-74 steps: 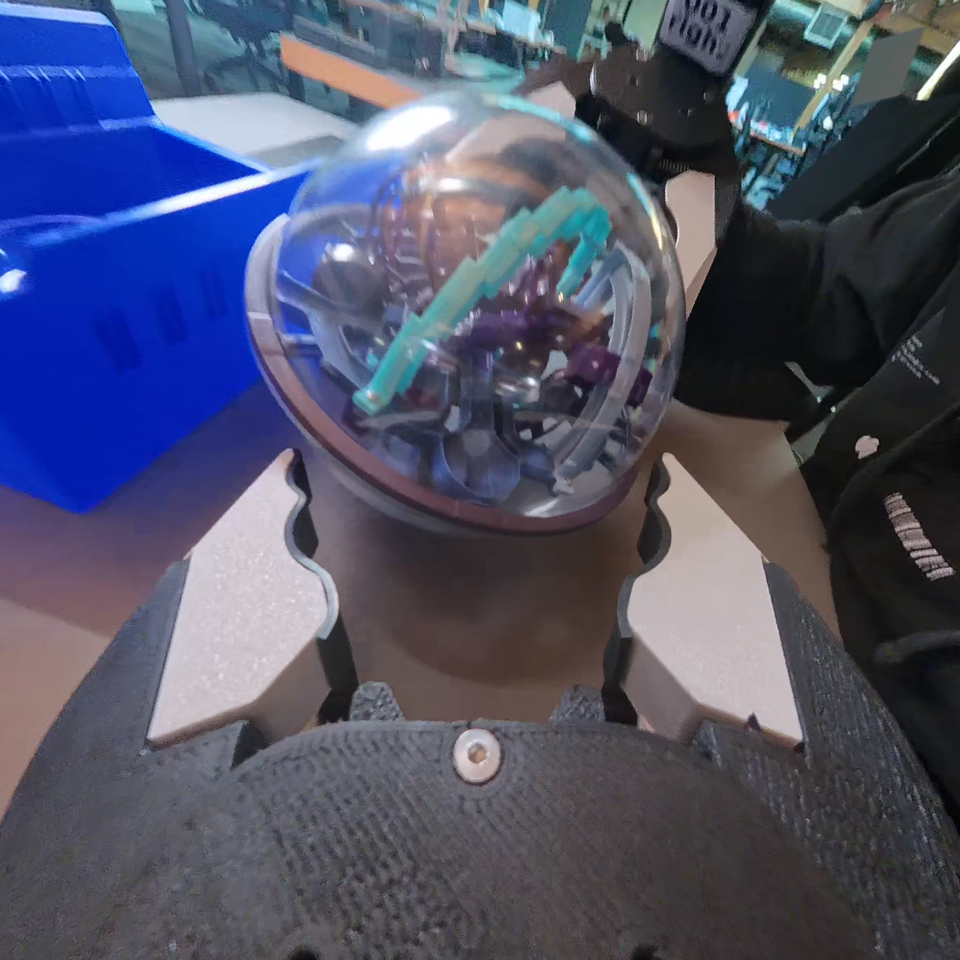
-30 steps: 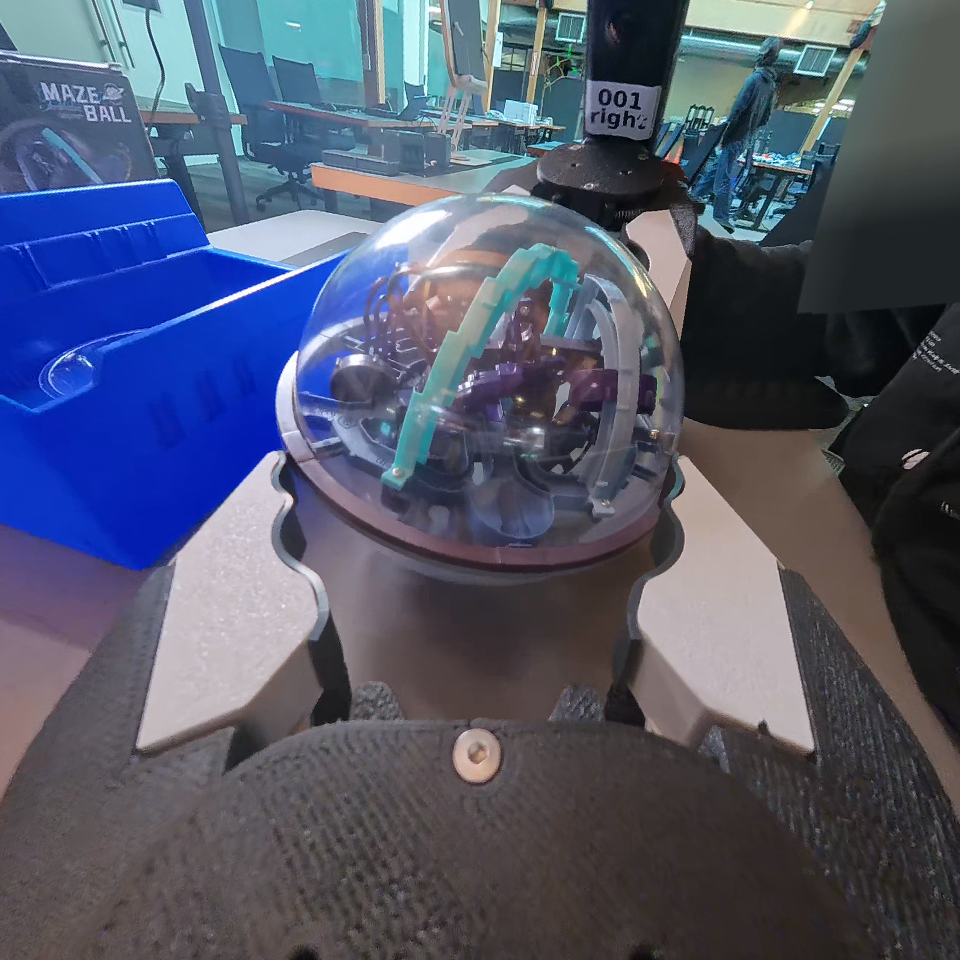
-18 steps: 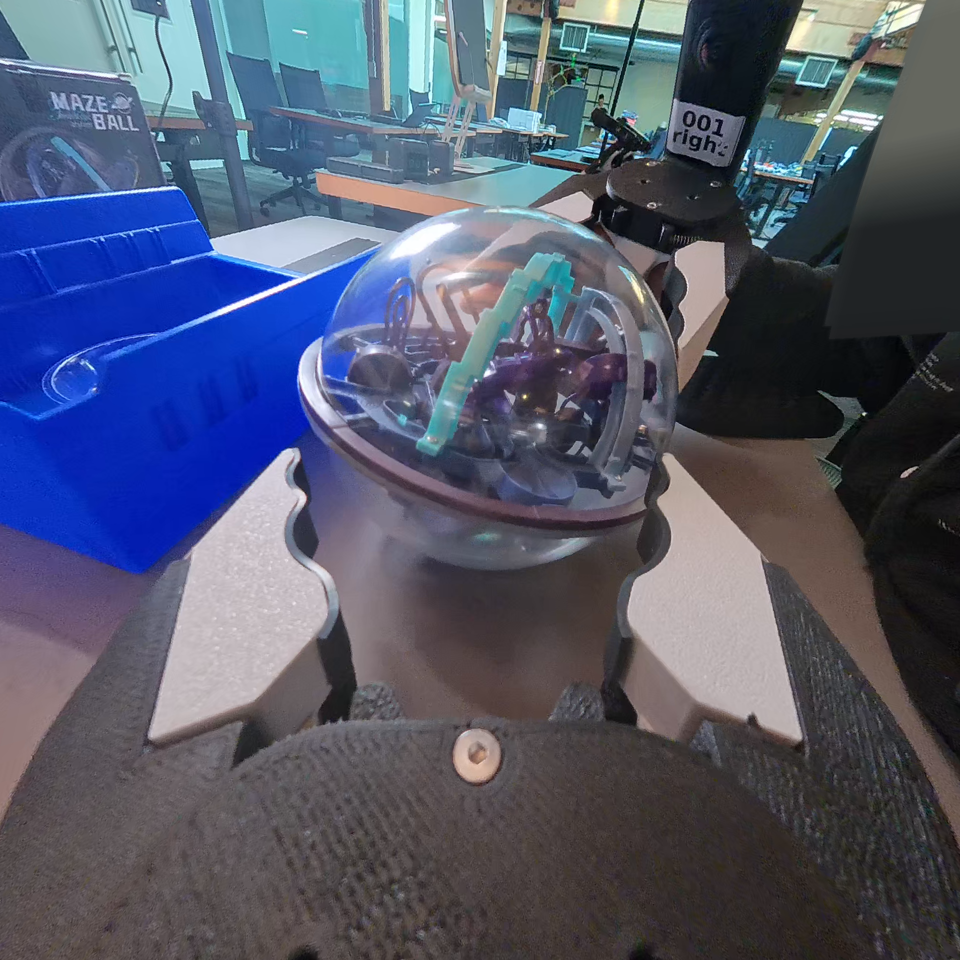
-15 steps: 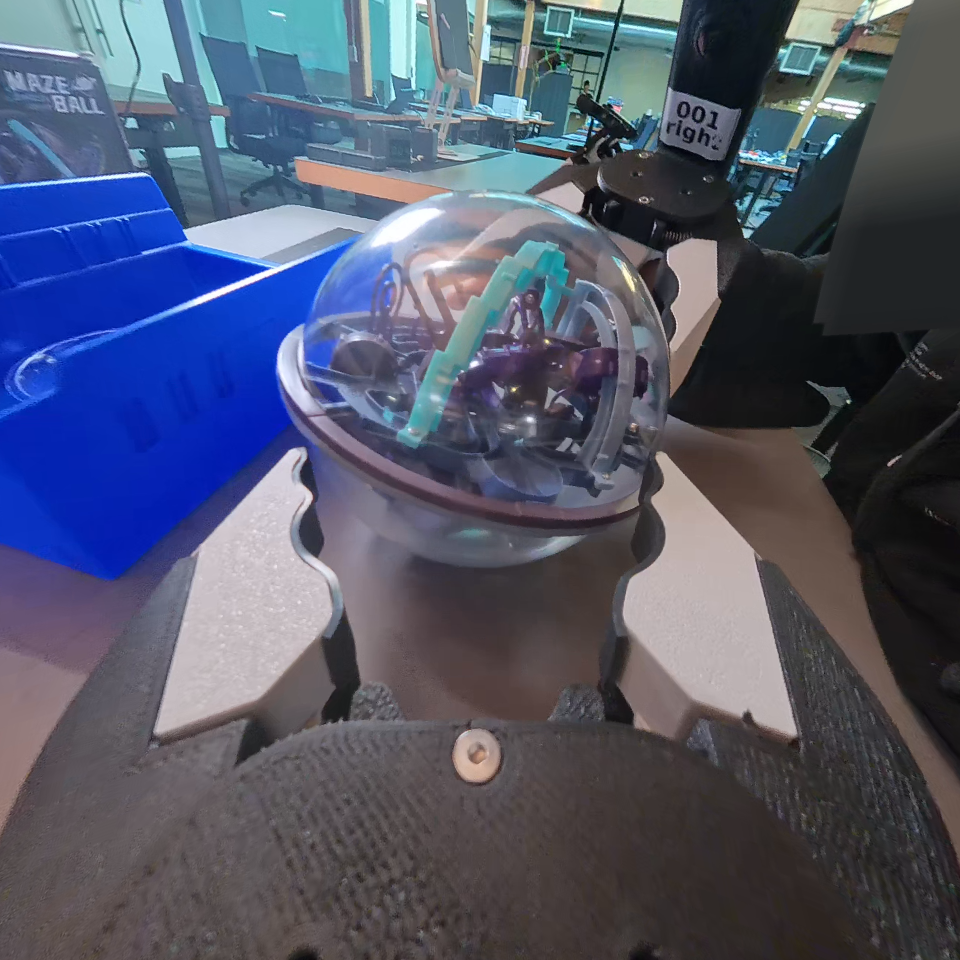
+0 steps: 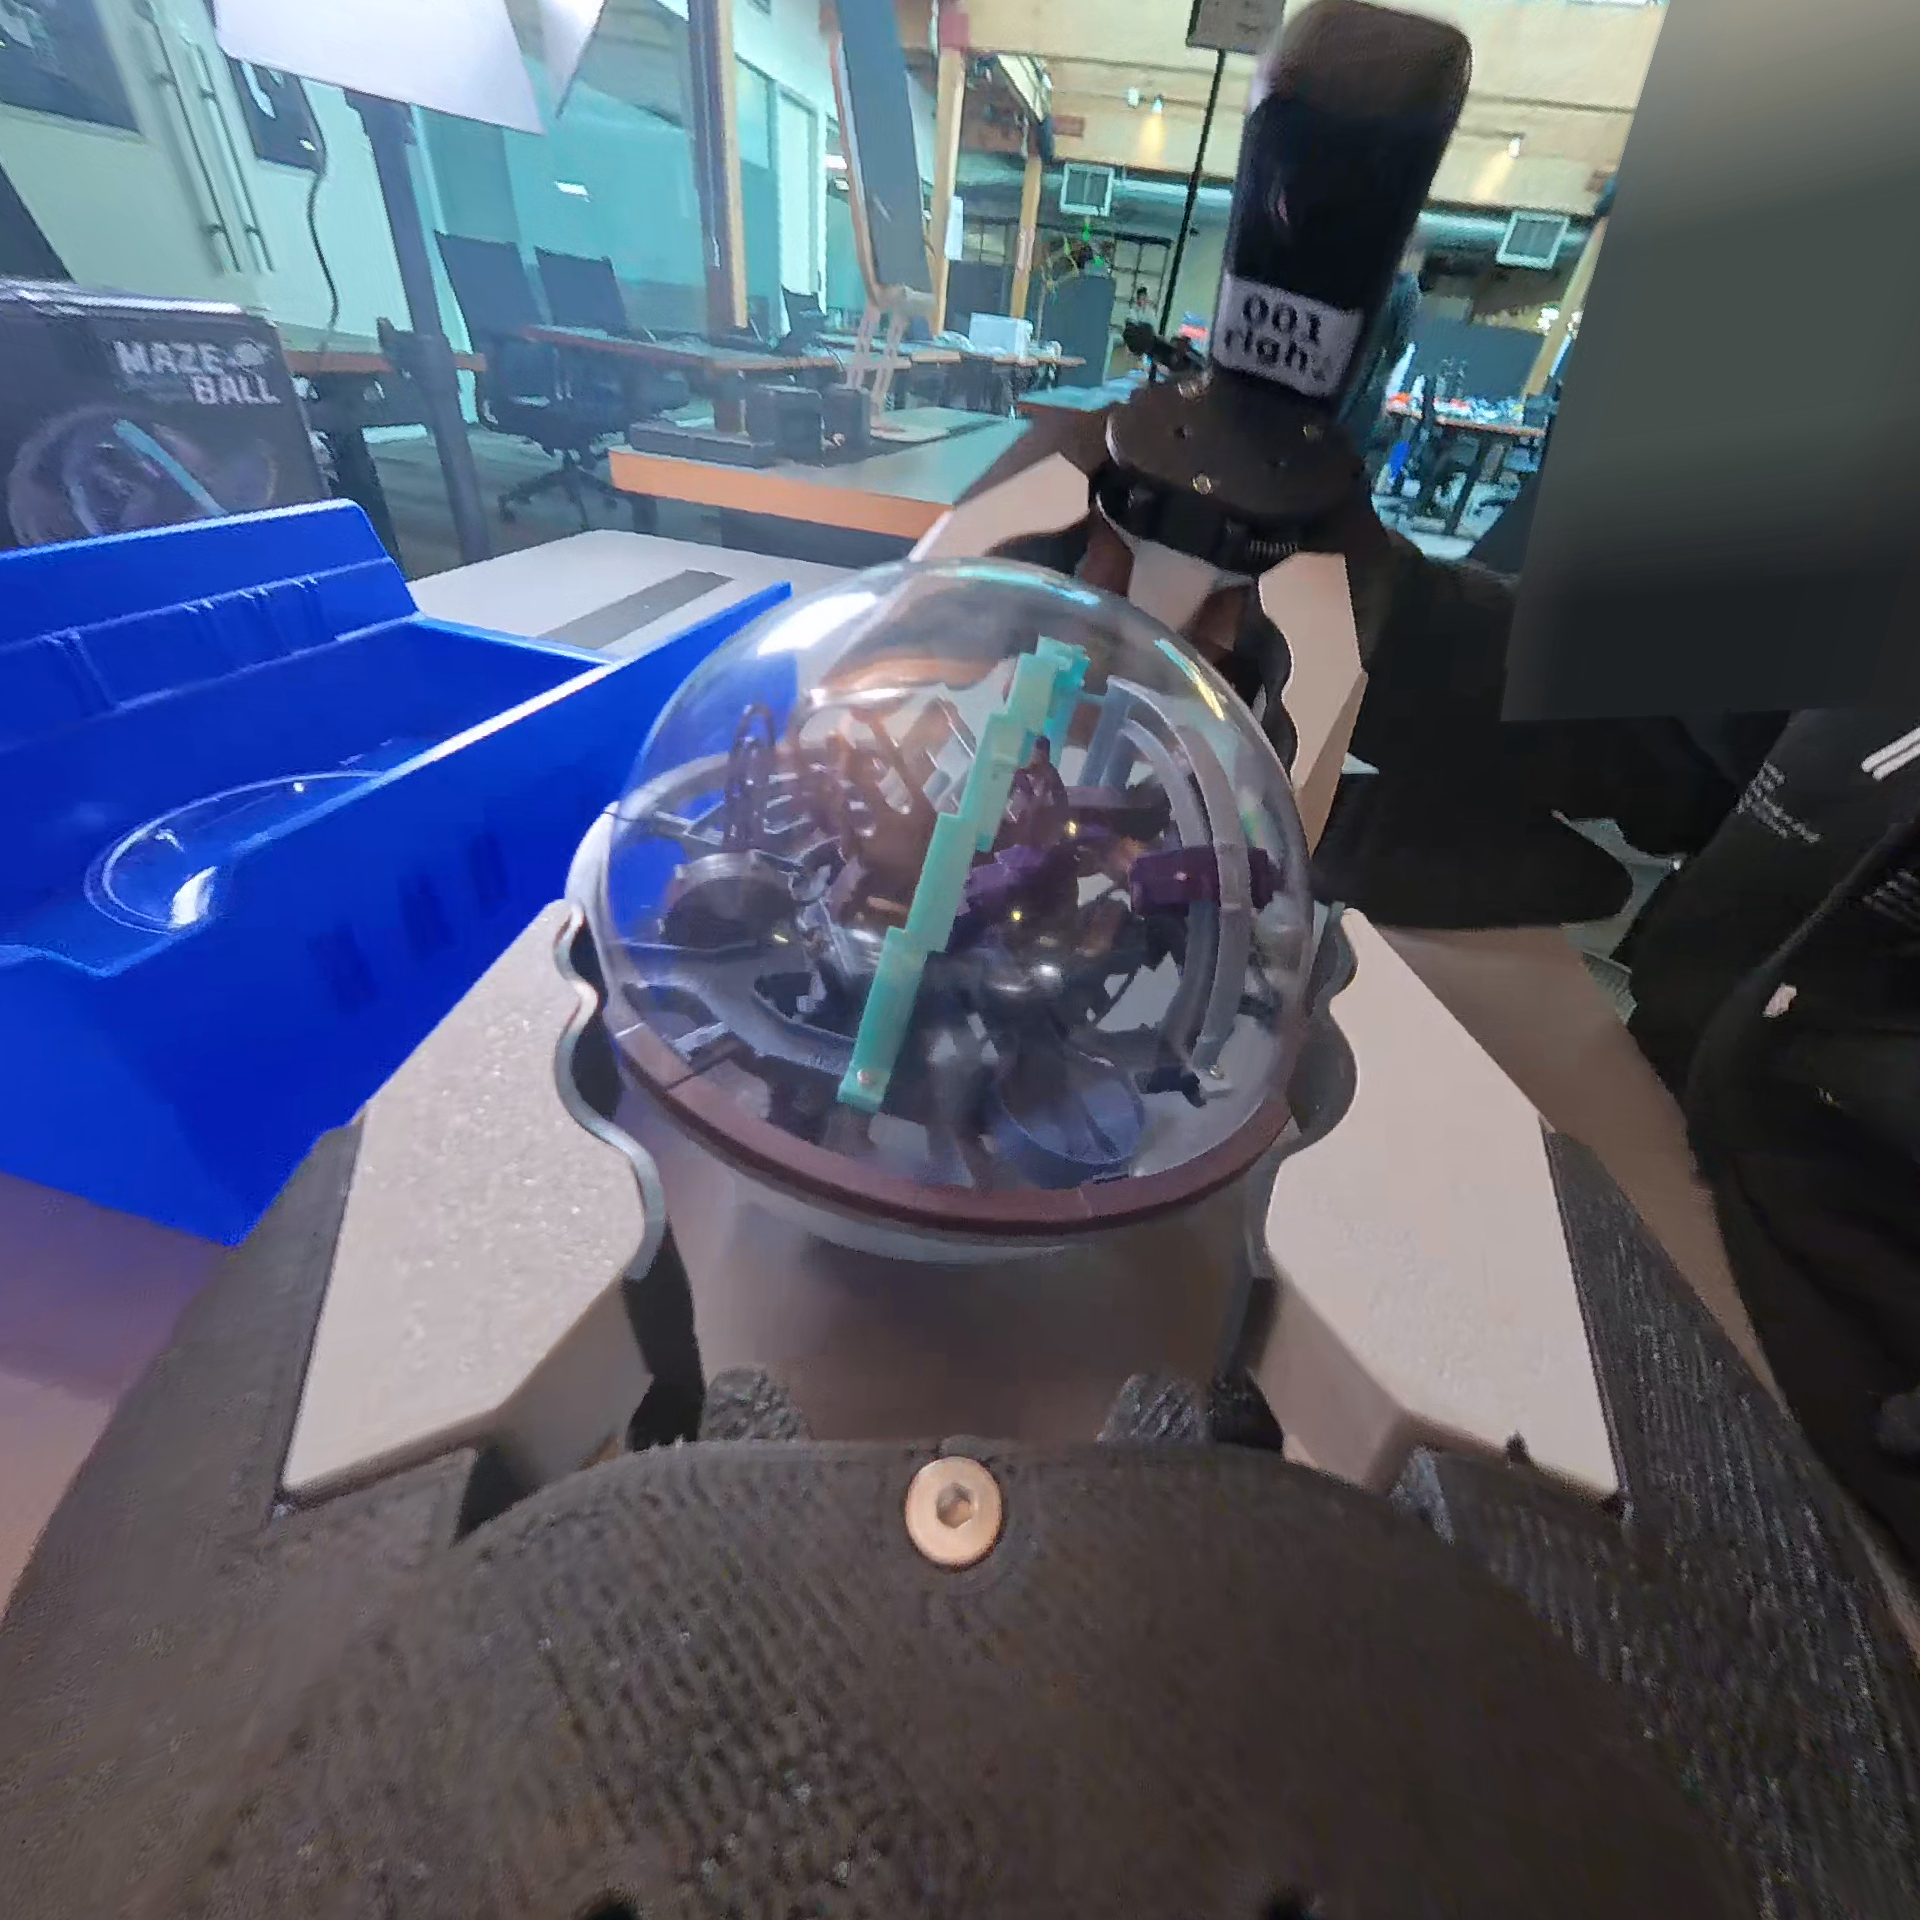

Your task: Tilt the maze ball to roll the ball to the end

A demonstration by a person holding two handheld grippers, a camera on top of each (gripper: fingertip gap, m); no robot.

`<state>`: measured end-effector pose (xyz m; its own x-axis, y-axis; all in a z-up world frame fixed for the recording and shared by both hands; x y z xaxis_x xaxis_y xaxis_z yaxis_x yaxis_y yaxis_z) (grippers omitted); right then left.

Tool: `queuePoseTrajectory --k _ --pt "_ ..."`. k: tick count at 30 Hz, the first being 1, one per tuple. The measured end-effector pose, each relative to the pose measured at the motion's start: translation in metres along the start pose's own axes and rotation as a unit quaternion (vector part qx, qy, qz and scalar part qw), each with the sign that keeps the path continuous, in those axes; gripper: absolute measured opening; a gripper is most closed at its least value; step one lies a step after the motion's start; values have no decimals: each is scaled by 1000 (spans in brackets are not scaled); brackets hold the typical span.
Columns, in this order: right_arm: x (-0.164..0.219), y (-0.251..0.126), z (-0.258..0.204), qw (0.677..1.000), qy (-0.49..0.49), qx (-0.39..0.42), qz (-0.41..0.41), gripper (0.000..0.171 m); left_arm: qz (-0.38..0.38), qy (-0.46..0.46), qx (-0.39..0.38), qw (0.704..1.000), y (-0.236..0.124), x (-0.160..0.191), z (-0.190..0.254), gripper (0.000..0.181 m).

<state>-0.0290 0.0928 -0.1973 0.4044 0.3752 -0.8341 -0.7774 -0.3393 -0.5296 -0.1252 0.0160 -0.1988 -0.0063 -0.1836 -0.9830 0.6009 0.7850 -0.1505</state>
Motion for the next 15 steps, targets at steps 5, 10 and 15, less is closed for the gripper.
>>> queuePoseTrajectory --k 5,10,15 --pt "-5 6 12 999 25 -39 -1 130 -34 9 -8 999 4 6 -8 134" --pt "-6 10 21 996 62 -54 25 130 -18 -37 -3 999 3 7 -18 134" --pt "-5 3 23 993 84 -53 63 130 -4 -74 4 997 0 9 -25 132"
Point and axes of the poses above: each gripper's, where its closed fingertips meet, y out along the fingers, x out of its underside, z = x × y across the jaws, the point moved 4 cm from there along -y, back along the fingers, and after that the axes turned 4 degrees about -z, right-handed, at the moved point
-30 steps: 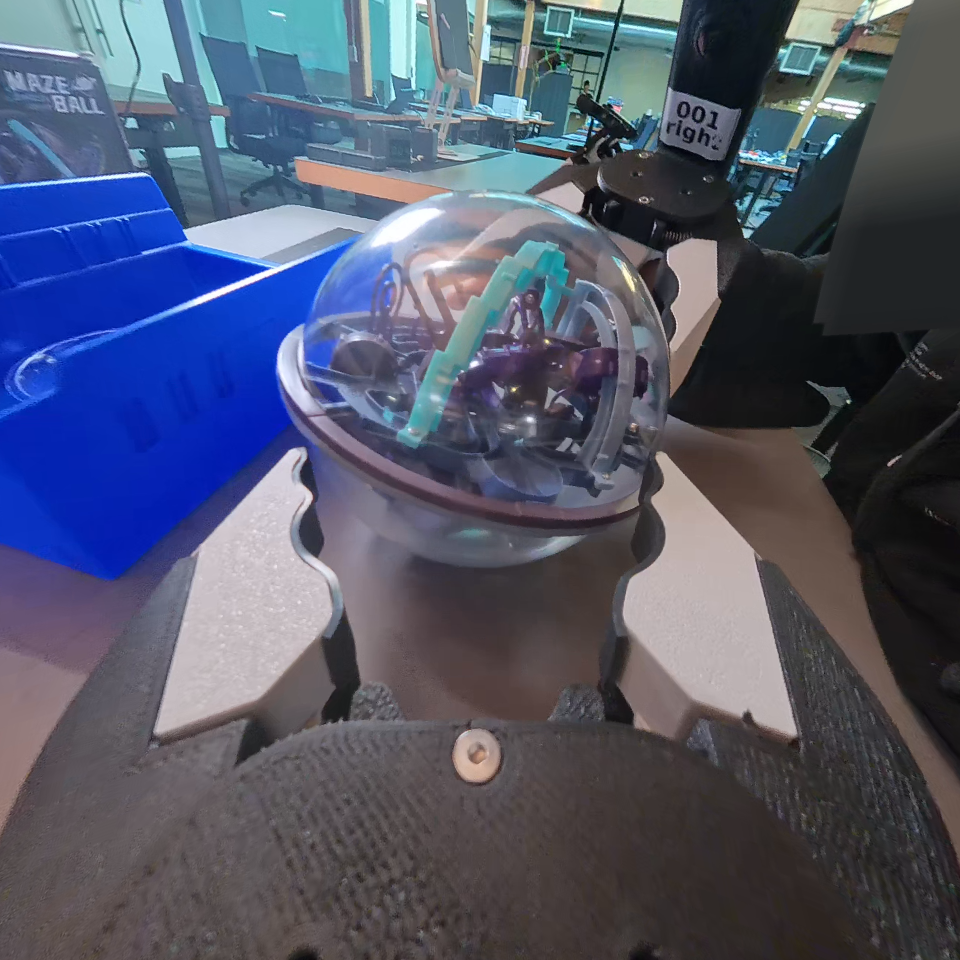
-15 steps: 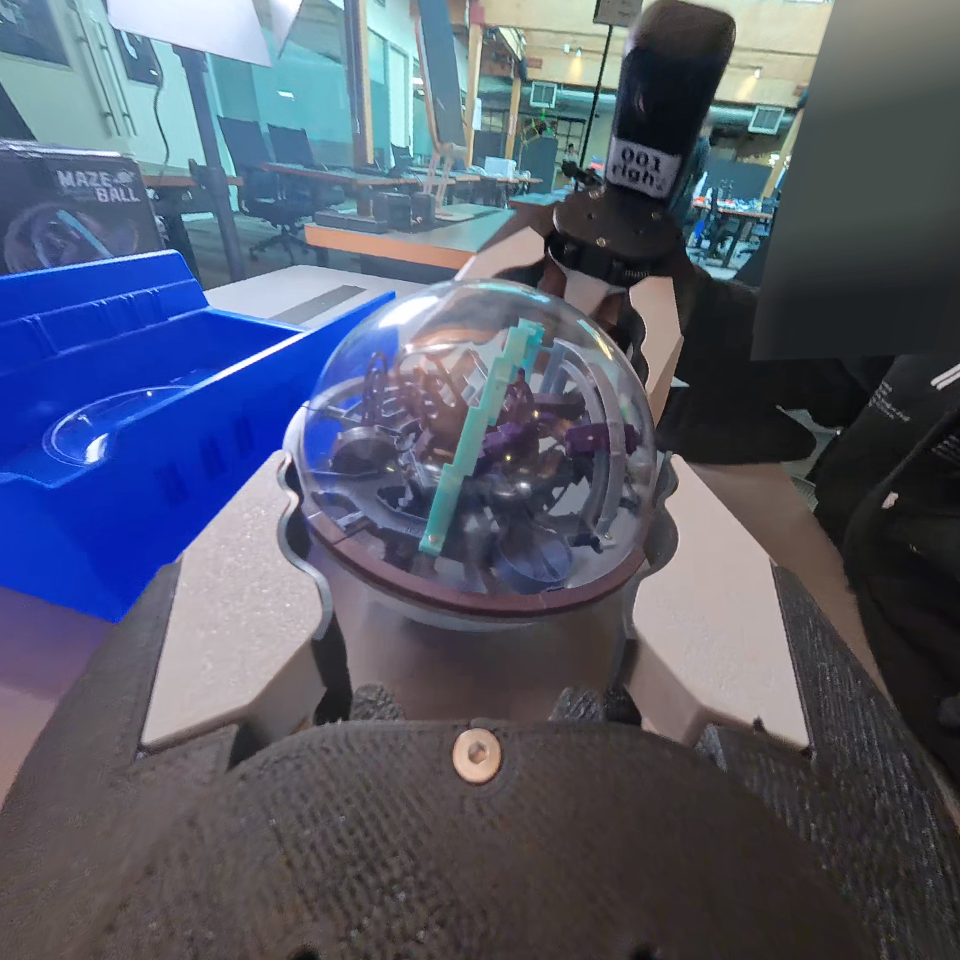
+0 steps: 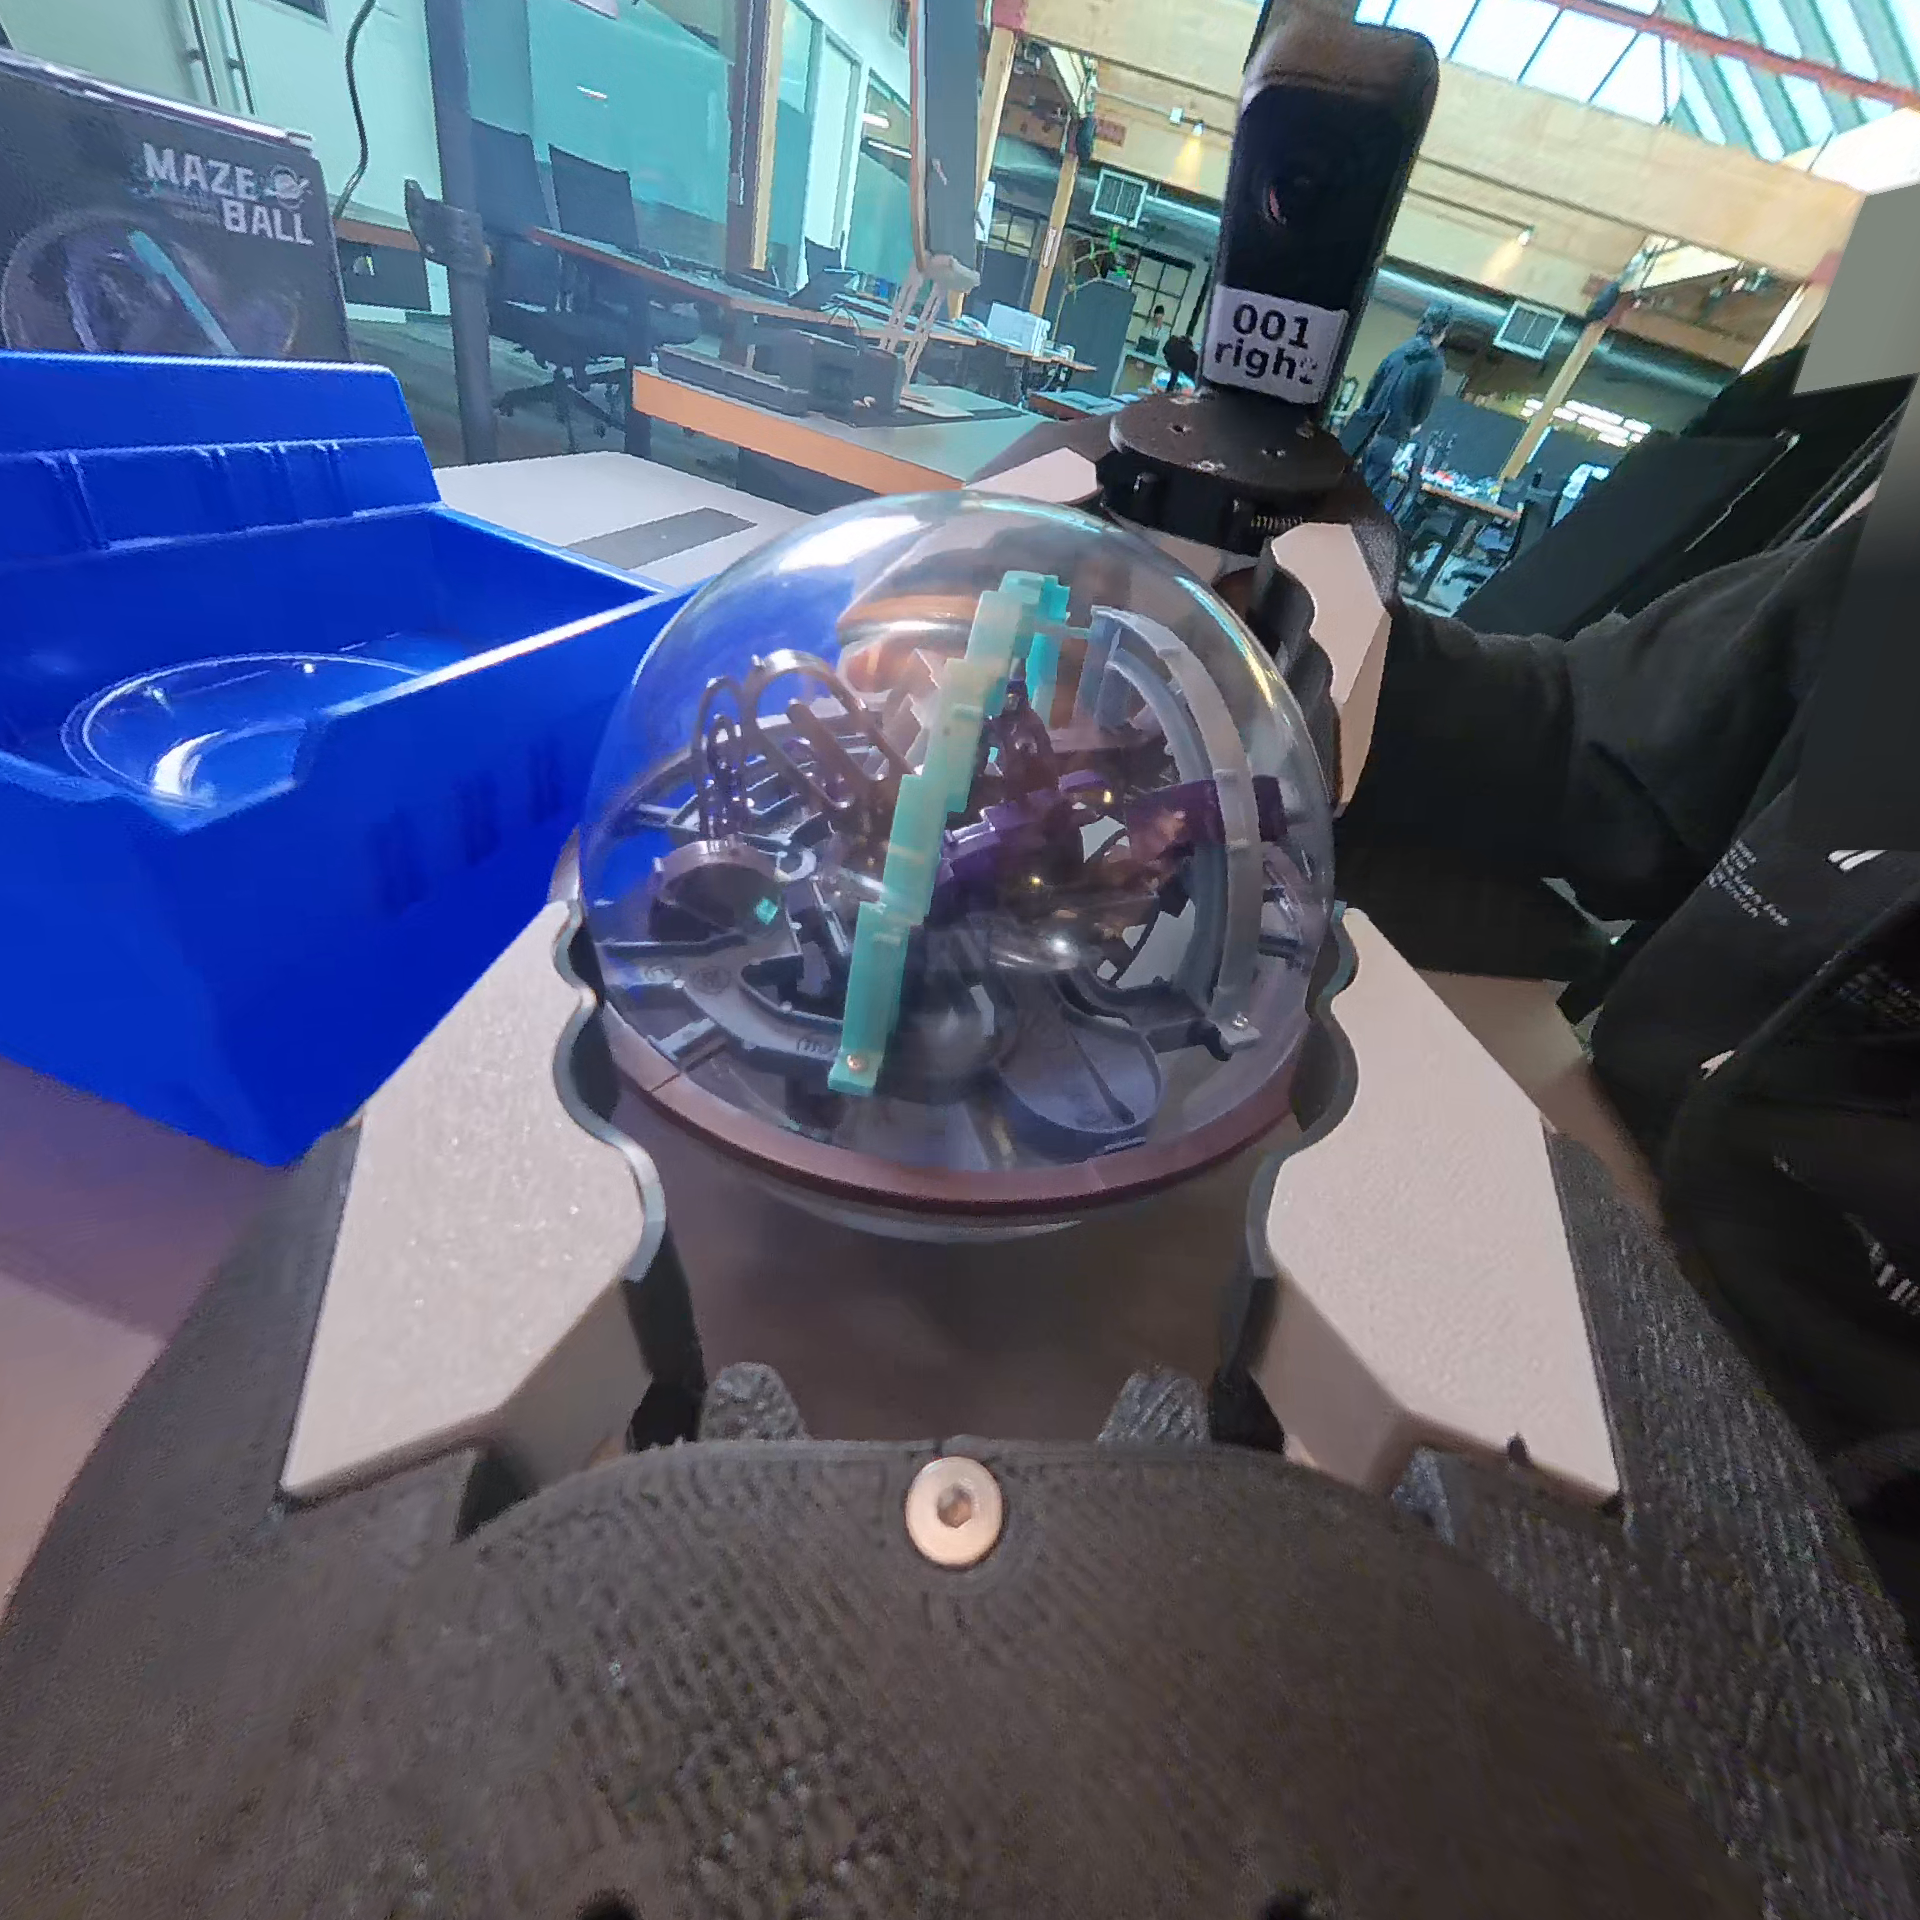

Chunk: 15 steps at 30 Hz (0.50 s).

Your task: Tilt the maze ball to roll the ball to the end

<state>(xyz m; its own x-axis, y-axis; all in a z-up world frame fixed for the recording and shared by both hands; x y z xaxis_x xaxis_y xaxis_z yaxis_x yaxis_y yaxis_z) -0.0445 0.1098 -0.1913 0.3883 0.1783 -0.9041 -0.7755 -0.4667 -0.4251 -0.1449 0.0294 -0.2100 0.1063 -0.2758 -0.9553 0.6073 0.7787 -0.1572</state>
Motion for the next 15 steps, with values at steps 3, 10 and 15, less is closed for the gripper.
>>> queuePoseTrajectory --k 3,10,15 --pt "5 -6 0 1000 -19 24 0 131 7 -20 3 1000 -2 1 -4 131" --pt "17 3 -2 996 -54 66 -27 134 -27 -41 30 998 -7 16 -4 124" --pt "14 4 0 997 -47 61 -21 134 -37 -55 30 997 -5 20 -4 124"
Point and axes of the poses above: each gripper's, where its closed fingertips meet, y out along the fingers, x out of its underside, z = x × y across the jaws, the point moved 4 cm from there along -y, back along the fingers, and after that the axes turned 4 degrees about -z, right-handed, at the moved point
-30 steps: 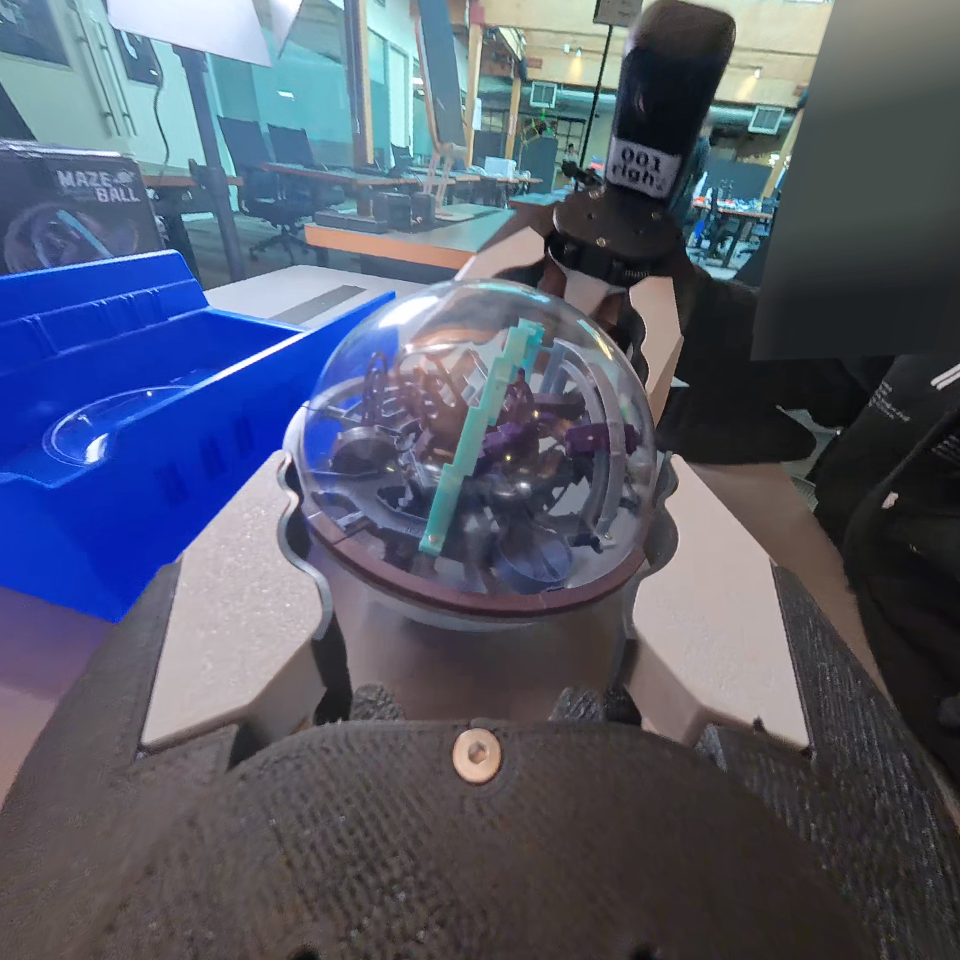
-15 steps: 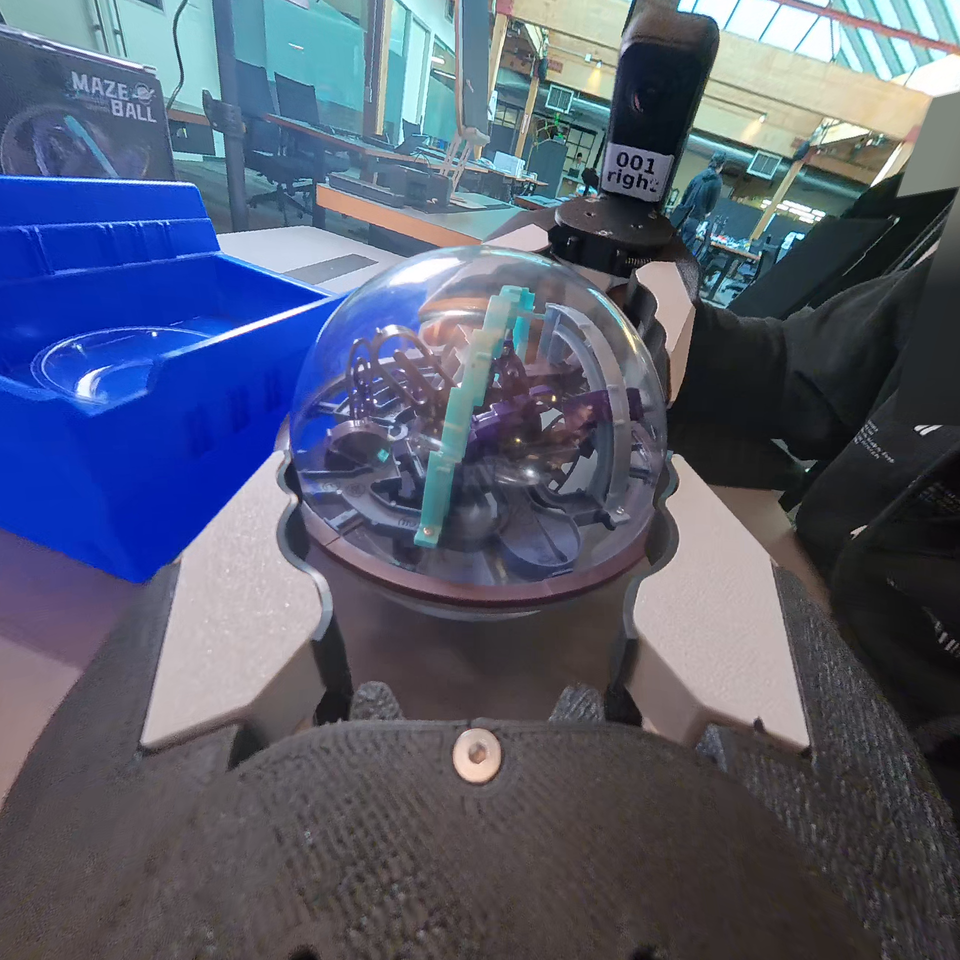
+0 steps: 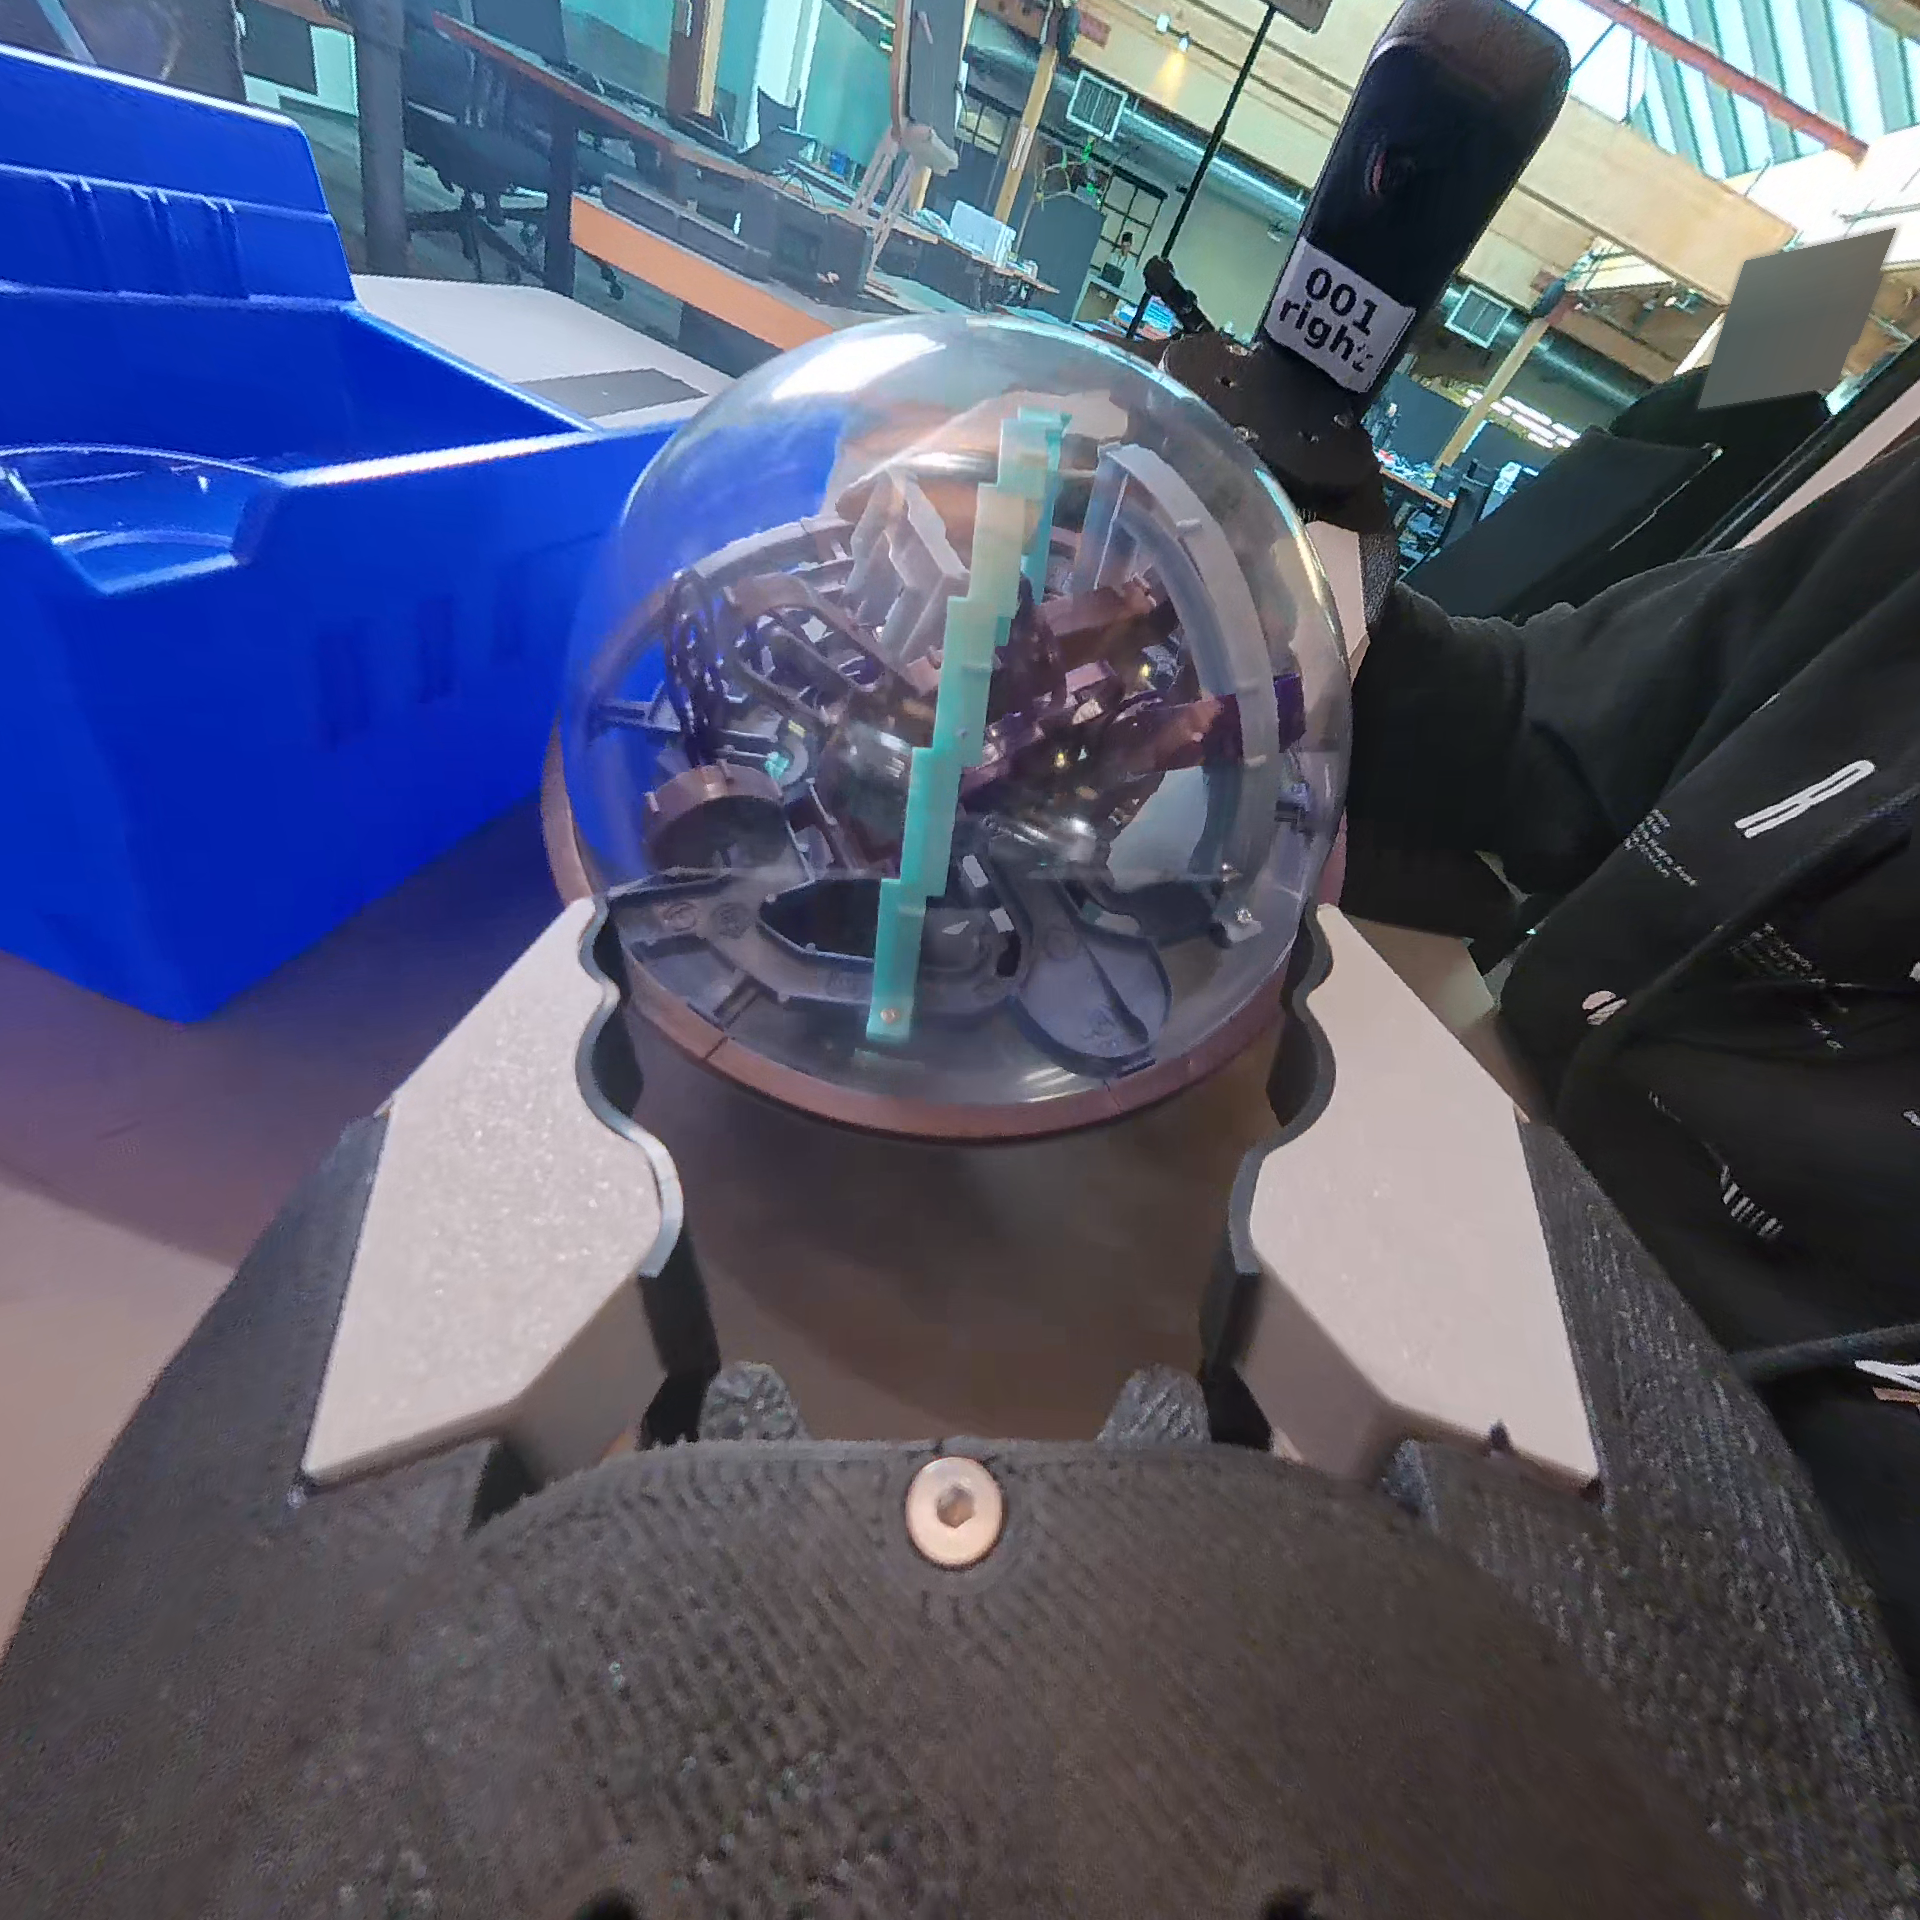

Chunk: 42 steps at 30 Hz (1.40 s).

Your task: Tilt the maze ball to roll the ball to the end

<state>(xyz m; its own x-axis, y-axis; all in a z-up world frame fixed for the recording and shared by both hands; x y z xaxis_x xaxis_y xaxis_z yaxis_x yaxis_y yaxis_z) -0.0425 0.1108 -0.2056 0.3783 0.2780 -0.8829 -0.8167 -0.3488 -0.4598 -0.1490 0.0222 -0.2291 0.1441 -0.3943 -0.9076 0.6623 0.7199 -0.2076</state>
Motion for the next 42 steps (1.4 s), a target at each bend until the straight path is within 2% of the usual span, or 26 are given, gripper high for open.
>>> queuePoseTrajectory --k 5,13,20,23,28,38,42 --pt "-3 -4 2 1000 15 -26 -2 132 -31 -15 16 999 3 7 3 122" --pt "-4 -1 3 999 6 -44 -13 131 2 94 -29 995 -12 -24 3 130" --pt "-18 6 8 994 -20 -100 -41 126 -94 205 18 974 2 -40 17 137" --pt "-22 12 11 992 -18 -120 -44 129 -135 237 -2 962 7 -35 11 141" --pt "-22 16 11 993 15 -113 -18 134 -91 179 -3 980 0 -30 7 142" --pt "-7 8 -15 995 80 62 16 139 20 70 -58 996 -9 -21 3 136" --pt "-11 13 -22 993 92 73 16 140 22 49 -57 997 -1 -12 10 133"
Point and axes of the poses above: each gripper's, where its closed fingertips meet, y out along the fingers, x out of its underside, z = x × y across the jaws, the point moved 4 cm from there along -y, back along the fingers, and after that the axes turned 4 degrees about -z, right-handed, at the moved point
